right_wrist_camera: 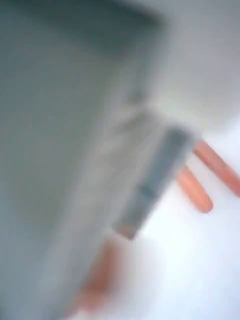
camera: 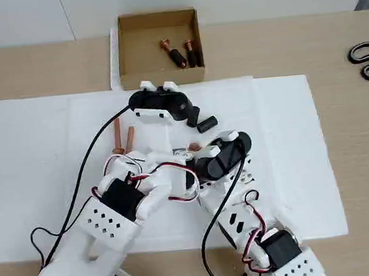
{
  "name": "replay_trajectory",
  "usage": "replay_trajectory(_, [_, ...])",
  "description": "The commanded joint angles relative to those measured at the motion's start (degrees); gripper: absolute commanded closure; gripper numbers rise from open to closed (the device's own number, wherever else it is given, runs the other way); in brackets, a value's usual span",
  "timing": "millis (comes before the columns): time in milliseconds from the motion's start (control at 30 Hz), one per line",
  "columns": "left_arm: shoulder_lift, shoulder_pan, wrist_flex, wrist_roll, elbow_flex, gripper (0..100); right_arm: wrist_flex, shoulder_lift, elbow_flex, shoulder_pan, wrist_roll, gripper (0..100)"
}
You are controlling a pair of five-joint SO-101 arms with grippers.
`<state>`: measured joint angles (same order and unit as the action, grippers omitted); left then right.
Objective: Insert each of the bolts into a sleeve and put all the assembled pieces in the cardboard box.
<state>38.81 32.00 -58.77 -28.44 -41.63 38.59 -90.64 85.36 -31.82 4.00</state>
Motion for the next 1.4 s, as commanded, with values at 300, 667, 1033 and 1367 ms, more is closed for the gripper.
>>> replay_trajectory(300, [7.56,-4.48,-2.29,-0.18,3.82,77,-1.63,-1.01,-0.62,0.31,0.26,99.5])
replay_trajectory(667, [20.75,-23.74,-15.21,5.89,4.09,77,0.40,0.66,-3.16,4.26,0.35,99.5])
replay_trajectory(1033, [31.91,-39.65,-23.21,22.95,3.82,77,5.67,38.29,-42.29,15.78,-8.18,99.5])
replay_trajectory(1367, [39.12,-39.91,-29.45,23.30,3.65,77,-12.88,85.41,-80.44,14.73,-7.74,99.5])
